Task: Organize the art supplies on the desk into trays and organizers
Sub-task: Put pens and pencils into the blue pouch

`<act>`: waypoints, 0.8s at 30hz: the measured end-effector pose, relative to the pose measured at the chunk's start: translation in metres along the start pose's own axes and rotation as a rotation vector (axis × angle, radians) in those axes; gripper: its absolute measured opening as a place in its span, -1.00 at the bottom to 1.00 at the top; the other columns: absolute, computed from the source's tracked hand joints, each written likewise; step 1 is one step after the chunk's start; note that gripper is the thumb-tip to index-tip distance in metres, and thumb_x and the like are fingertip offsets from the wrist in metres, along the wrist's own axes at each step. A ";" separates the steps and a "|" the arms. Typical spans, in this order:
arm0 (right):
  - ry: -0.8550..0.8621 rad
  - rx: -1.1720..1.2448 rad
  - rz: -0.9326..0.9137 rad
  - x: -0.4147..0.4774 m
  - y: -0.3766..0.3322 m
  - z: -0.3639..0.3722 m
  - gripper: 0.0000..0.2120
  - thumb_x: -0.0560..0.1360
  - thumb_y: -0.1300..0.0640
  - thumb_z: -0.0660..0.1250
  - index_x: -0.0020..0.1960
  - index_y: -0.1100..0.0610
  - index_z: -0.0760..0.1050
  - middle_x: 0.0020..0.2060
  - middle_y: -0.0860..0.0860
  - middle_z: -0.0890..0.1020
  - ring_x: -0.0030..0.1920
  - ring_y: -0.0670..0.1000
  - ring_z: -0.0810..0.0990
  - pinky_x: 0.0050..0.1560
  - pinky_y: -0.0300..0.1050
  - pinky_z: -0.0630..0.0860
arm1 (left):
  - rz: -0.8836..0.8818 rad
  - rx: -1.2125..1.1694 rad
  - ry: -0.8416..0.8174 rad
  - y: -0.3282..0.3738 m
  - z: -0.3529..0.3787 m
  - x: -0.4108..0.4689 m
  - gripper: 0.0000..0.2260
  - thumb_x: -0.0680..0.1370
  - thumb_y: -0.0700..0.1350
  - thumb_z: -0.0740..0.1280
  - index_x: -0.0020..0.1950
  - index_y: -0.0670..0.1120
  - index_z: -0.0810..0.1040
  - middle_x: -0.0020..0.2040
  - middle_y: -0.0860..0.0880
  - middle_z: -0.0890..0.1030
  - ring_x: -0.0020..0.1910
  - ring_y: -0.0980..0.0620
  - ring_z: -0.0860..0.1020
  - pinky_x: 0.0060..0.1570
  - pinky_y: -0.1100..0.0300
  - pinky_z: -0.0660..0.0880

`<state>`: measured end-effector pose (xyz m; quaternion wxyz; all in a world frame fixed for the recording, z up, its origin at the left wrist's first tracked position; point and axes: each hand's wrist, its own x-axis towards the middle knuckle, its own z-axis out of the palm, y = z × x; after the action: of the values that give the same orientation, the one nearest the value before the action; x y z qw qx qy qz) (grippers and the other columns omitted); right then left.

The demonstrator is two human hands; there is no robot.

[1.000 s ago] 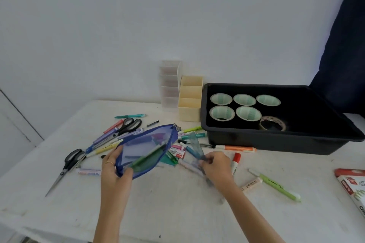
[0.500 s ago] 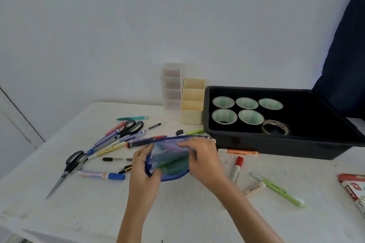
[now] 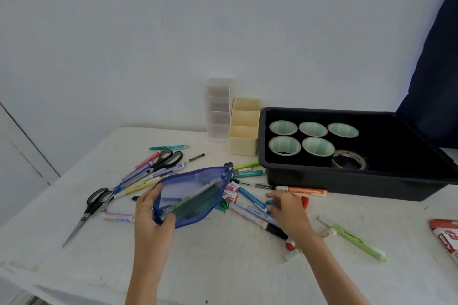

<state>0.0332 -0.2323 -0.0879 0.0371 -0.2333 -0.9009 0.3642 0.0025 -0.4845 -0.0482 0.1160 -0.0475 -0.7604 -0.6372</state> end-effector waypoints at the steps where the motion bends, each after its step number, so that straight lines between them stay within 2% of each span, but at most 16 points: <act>1: 0.003 0.007 0.008 -0.001 0.000 0.001 -0.67 0.50 0.22 0.34 0.27 0.11 0.49 0.18 0.08 0.55 0.12 0.01 0.52 0.24 -0.15 0.45 | -0.003 -0.003 0.005 -0.001 -0.001 0.000 -0.46 0.45 -0.50 0.23 0.24 0.05 0.41 0.30 0.02 0.42 0.22 0.09 0.44 -0.14 0.58 0.43; 3: -0.005 0.028 0.033 -0.002 0.001 0.000 -0.68 0.49 0.21 0.36 0.24 0.14 0.51 0.12 0.09 0.56 0.02 -0.02 0.52 0.13 -0.25 0.47 | -0.006 -0.015 0.009 0.000 -0.002 -0.002 -0.47 0.45 -0.50 0.24 0.25 0.04 0.42 0.28 0.04 0.43 0.11 0.27 0.47 -0.15 0.57 0.44; 5: -0.022 0.070 0.044 -0.003 0.002 -0.004 -0.71 0.46 0.24 0.39 0.18 0.17 0.54 0.04 0.06 0.58 -0.09 -0.08 0.49 -0.06 -0.36 0.43 | -0.014 -0.024 0.009 0.000 -0.003 -0.003 -0.47 0.45 -0.50 0.24 0.27 0.01 0.42 0.26 0.04 0.44 -0.08 0.43 0.48 -0.20 0.56 0.45; 7: -0.026 0.102 0.040 -0.006 0.000 -0.009 -0.75 0.45 0.27 0.40 0.12 0.15 0.58 0.03 0.04 0.59 -0.16 -0.14 0.47 -0.23 -0.46 0.39 | -0.022 -0.030 0.019 -0.001 -0.003 -0.004 -0.47 0.45 -0.50 0.23 0.28 0.00 0.42 0.25 0.04 0.44 -0.13 0.45 0.48 -0.21 0.55 0.45; 9: 0.060 0.143 0.018 -0.010 -0.009 -0.015 -0.79 0.46 0.25 0.39 0.09 0.11 0.59 0.04 0.03 0.57 -0.16 -0.14 0.47 -0.32 -0.47 0.34 | -0.025 -0.031 0.025 -0.002 -0.003 -0.006 -0.47 0.46 -0.49 0.24 0.27 0.03 0.41 0.26 0.05 0.44 -0.06 0.40 0.49 -0.19 0.54 0.46; 11: 0.194 0.254 -0.053 -0.017 -0.025 -0.021 -0.80 0.45 0.21 0.41 0.06 0.06 0.59 0.02 0.02 0.57 -0.15 -0.15 0.52 -0.28 -0.44 0.39 | -0.024 -0.029 0.031 -0.001 -0.004 -0.008 -0.47 0.46 -0.49 0.24 0.27 0.03 0.41 0.25 0.06 0.43 -0.05 0.42 0.48 -0.17 0.55 0.45; 13: 0.245 0.446 -0.203 -0.028 -0.050 -0.026 -0.82 0.42 0.19 0.43 0.01 0.02 0.60 -0.06 -0.04 0.61 -0.14 -0.15 0.57 -0.19 -0.36 0.52 | -0.017 -0.015 0.033 0.000 -0.003 -0.012 -0.47 0.46 -0.50 0.22 0.28 0.01 0.40 0.22 0.06 0.41 -0.08 0.49 0.45 -0.17 0.59 0.41; 16: 0.158 0.674 -0.461 -0.045 -0.093 -0.029 -0.81 0.40 0.23 0.44 -0.06 -0.01 0.61 -0.12 -0.08 0.65 -0.12 -0.12 0.63 -0.07 -0.27 0.58 | -0.004 0.003 0.015 0.000 -0.002 -0.016 -0.46 0.46 -0.51 0.20 0.27 0.03 0.39 0.21 0.07 0.39 -0.06 0.50 0.42 -0.14 0.61 0.38; 18: 0.056 0.654 -0.551 -0.049 -0.113 -0.024 -0.82 0.42 0.24 0.43 -0.05 0.00 0.62 -0.12 -0.10 0.66 -0.10 -0.13 0.63 -0.05 -0.29 0.56 | -0.002 0.002 -0.004 -0.002 -0.003 -0.016 -0.44 0.46 -0.51 0.20 0.26 0.06 0.38 0.24 0.09 0.39 0.08 0.45 0.40 -0.06 0.57 0.39; 21: 0.038 0.552 -0.546 -0.043 -0.122 -0.011 -0.83 0.46 0.23 0.38 -0.03 0.00 0.64 -0.11 -0.12 0.67 -0.09 -0.16 0.61 -0.04 -0.33 0.53 | -0.023 -0.003 -0.025 -0.005 -0.009 -0.007 -0.42 0.45 -0.51 0.21 0.25 0.09 0.39 0.27 0.08 0.40 0.22 0.20 0.42 0.04 0.36 0.45; 24: 0.129 0.654 -0.432 -0.030 -0.117 -0.008 -0.81 0.49 0.26 0.35 -0.07 -0.02 0.62 -0.16 -0.13 0.67 -0.16 -0.18 0.61 -0.14 -0.38 0.51 | -0.032 -0.012 -0.019 -0.004 -0.019 0.007 -0.45 0.45 -0.51 0.23 0.27 0.04 0.41 0.25 0.08 0.42 0.21 0.14 0.43 -0.04 0.46 0.48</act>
<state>0.0159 -0.3140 0.0005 0.2416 -0.0365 -0.7616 0.6002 -0.0026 -0.5043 -0.0470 0.0985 -0.0420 -0.7584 -0.6430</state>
